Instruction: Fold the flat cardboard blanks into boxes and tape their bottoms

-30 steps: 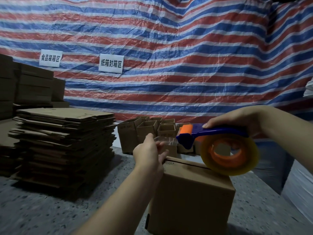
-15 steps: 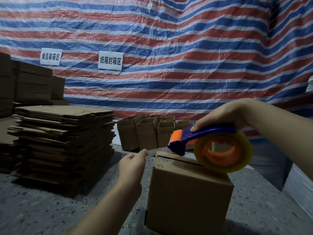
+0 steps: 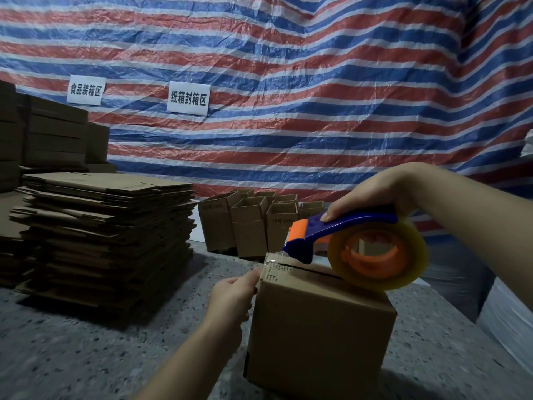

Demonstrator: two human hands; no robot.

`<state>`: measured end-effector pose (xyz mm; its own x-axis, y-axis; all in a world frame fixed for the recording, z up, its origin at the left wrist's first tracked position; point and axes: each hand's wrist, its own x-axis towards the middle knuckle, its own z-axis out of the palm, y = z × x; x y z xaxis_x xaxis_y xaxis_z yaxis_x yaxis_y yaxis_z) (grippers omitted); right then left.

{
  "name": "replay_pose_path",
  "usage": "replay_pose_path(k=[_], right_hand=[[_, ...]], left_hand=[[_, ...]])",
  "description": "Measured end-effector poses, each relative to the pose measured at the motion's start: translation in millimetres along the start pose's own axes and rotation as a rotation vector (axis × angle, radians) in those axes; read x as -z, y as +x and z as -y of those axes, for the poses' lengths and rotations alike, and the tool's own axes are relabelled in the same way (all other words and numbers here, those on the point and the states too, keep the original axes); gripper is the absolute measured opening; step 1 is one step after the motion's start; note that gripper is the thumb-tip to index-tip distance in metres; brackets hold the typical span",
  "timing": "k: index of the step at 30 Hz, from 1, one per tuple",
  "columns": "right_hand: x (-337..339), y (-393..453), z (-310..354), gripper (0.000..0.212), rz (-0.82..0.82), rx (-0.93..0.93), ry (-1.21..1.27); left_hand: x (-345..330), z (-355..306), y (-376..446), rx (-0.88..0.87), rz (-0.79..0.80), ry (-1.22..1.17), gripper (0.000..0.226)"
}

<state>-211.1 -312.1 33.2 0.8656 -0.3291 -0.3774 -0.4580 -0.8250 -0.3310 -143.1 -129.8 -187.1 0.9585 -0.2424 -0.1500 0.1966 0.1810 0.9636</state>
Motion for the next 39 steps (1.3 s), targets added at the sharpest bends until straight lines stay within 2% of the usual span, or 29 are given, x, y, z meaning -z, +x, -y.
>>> replay_pose_path(k=[8,14,19,22,24,25,27,29,30,31,33,36,39], right_hand=[[-1,0,0,0.08,-0.01,0.001,0.01],[-2,-1,1,0.079,-0.015,-0.005,0.006],[-2,-2,1,0.076,-0.001,-0.018,0.01],[-2,-2,2,0.073,0.0,-0.024,0.025],[-1,-1,1,0.077,-0.006,-0.026,0.029],[-1,-1,1,0.08,-0.008,-0.03,0.026],[-1,-2,2,0.079,-0.003,-0.032,0.013],[-1,-2,2,0.073,-0.004,-0.017,0.013],[-1,-2,2,0.071,-0.007,-0.008,0.012],[-1,-2,2,0.07,-0.012,-0.002,0.009],[-1,-1,3,0.076,-0.014,-0.003,-0.005],[-1,0,2,0.08,-0.003,-0.004,-0.021],[0,3,3,0.077,-0.001,-0.001,-0.027]], left_hand=[[6,0,5,0.017,0.045,0.101,0.05],[8,-11,1,0.051,0.071,0.209,0.046],[7,-11,-2,0.077,0.056,0.255,0.051],[12,-15,-6,0.081,0.058,0.292,0.067],[21,-14,-7,0.096,0.069,0.365,0.084],[25,-13,-7,0.082,0.067,0.399,0.085],[30,-12,-5,-0.028,-0.004,0.389,0.065],[29,-16,-7,-0.306,-0.08,0.379,0.046],[26,-20,-11,-0.46,-0.049,0.42,0.046],[22,-25,-16,-0.575,0.04,0.485,0.056],[13,-32,-21,-0.68,0.209,0.701,0.082],[4,-35,-19,-0.801,0.311,1.052,0.077],[3,-34,-16,-0.817,0.32,1.147,0.075]])
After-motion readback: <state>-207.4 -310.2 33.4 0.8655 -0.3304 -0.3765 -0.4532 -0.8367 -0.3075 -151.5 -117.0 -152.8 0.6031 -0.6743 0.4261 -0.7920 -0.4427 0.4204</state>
